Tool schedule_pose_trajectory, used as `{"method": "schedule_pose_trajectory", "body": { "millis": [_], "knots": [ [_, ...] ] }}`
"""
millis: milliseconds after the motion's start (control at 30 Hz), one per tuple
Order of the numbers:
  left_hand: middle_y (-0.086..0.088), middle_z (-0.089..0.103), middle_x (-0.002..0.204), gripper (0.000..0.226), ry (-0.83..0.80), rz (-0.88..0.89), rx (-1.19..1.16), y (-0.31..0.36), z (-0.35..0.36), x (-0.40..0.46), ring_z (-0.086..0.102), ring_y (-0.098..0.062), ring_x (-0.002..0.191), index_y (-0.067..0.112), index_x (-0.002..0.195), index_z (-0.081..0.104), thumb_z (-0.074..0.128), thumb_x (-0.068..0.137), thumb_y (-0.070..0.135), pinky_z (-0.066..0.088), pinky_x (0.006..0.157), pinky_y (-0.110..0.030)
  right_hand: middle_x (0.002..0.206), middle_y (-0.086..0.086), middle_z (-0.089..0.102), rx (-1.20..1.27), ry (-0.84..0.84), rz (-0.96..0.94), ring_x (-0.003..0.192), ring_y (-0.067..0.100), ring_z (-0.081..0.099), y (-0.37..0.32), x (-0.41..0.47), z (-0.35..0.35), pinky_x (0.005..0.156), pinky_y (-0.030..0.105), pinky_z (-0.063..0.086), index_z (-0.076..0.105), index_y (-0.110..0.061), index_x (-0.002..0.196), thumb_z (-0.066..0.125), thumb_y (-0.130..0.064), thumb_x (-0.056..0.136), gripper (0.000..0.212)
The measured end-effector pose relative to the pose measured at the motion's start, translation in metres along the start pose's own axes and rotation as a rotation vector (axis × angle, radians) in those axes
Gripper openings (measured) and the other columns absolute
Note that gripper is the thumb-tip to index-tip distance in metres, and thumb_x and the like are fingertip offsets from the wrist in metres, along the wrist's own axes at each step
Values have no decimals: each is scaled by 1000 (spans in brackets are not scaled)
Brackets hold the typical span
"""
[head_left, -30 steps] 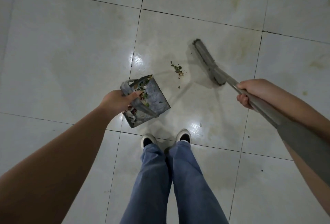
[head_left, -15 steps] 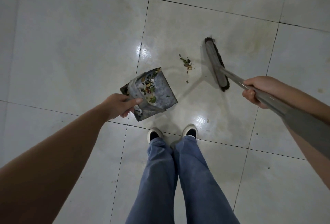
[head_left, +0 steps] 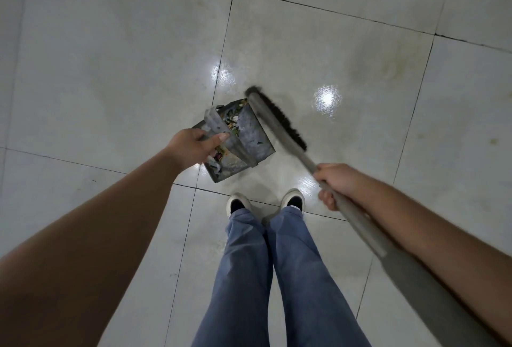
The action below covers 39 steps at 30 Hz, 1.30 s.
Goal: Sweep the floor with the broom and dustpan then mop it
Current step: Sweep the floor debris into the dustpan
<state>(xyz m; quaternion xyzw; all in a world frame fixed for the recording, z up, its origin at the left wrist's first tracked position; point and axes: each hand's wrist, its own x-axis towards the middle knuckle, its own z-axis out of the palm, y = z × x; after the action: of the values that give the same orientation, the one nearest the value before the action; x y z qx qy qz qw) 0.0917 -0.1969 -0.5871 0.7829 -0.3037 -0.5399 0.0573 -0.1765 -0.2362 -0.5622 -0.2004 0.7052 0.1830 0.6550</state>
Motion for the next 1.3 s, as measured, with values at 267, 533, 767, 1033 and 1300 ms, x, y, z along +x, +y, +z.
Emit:
{"method": "schedule_pose_trajectory", "body": {
  "millis": [267, 533, 767, 1033, 1300],
  "knots": [
    [-3, 53, 58, 44, 15, -27, 67, -17, -1, -14, 48, -15, 52, 13, 65, 58, 58, 82, 54, 37, 50, -24, 41, 2, 36, 202, -144, 99, 20, 2, 29, 1, -55, -18, 25, 4, 25, 43, -21, 85, 37, -22, 101, 17],
    [-1, 56, 59, 47, 28, -89, 126, -39, 4, -29, 51, -17, 56, 12, 69, 59, 55, 83, 56, 39, 53, -26, 60, 1, 28, 126, -2, 129, 17, 3, 27, -23, -62, -63, 24, 4, 23, 39, -14, 77, 36, -27, 100, 26],
    [-9, 59, 62, 47, 86, -123, -28, -63, -2, -29, 55, -27, 60, 11, 63, 57, 56, 84, 53, 48, 65, -34, 45, 4, 33, -16, 37, 141, 13, 7, 24, -45, -27, -39, 23, 5, 21, 34, -9, 70, 33, -26, 100, 35],
    [-10, 61, 69, 47, 121, -125, -118, -71, 10, -30, 55, -25, 62, 6, 75, 62, 57, 84, 51, 47, 60, -31, 36, 4, 35, -161, -132, 131, 17, 7, 30, -26, -25, 44, 28, 6, 29, 43, -12, 90, 38, -14, 97, 8],
    [-4, 55, 59, 51, 56, -150, -41, -83, -1, -38, 47, -17, 49, 9, 74, 59, 54, 82, 59, 36, 46, -24, 39, 2, 37, -185, -69, 91, 21, 2, 27, -41, -82, -25, 25, 3, 26, 54, -30, 104, 40, -23, 99, 16]
  ]
}}
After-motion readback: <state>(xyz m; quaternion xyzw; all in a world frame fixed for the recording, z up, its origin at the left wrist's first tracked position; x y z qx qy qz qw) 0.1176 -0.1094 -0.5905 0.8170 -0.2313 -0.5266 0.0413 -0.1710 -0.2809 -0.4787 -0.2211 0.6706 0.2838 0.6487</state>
